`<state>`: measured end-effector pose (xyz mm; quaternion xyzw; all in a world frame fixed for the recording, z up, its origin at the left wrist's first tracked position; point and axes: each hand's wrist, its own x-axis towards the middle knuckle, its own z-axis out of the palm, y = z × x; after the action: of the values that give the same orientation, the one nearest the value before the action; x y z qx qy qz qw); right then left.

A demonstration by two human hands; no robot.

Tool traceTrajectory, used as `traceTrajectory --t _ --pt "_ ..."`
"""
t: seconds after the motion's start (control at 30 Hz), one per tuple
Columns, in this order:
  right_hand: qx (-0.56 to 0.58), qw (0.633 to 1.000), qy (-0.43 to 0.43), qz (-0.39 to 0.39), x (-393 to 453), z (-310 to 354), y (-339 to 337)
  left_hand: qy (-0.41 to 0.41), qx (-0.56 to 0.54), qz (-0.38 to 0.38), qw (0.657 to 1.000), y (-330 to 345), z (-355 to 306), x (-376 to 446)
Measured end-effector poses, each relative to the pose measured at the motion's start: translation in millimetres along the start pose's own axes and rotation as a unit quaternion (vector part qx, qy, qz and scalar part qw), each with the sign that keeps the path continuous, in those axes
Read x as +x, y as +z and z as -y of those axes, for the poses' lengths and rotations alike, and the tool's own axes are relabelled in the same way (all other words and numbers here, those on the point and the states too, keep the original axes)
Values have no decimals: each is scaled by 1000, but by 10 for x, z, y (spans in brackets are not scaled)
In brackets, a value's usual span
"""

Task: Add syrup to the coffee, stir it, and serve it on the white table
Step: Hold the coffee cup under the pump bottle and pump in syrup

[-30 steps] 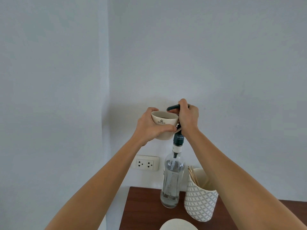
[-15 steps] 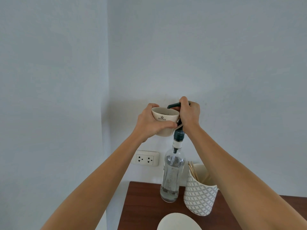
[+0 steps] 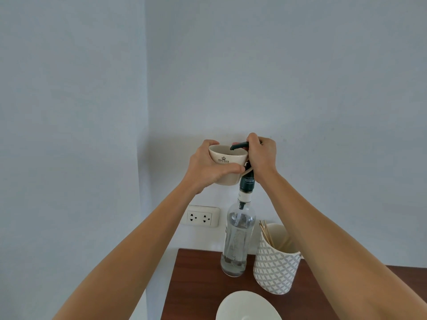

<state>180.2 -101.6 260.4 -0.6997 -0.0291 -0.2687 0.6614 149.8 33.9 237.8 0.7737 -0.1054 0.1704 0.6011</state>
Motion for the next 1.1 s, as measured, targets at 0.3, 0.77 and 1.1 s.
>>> traceTrajectory --t 0.3,0.77,1.1 --pt "-22 1000 -7 7 3 -35 2 0 -1 3 1000 12 43 9" --pt "-37 999 33 0 -118 260 -139 2 4 -14 1000 -3 -142 -127" --pt "-123 990 -27 66 -824 16 -645 17 3 -14 1000 -55 -99 -591"
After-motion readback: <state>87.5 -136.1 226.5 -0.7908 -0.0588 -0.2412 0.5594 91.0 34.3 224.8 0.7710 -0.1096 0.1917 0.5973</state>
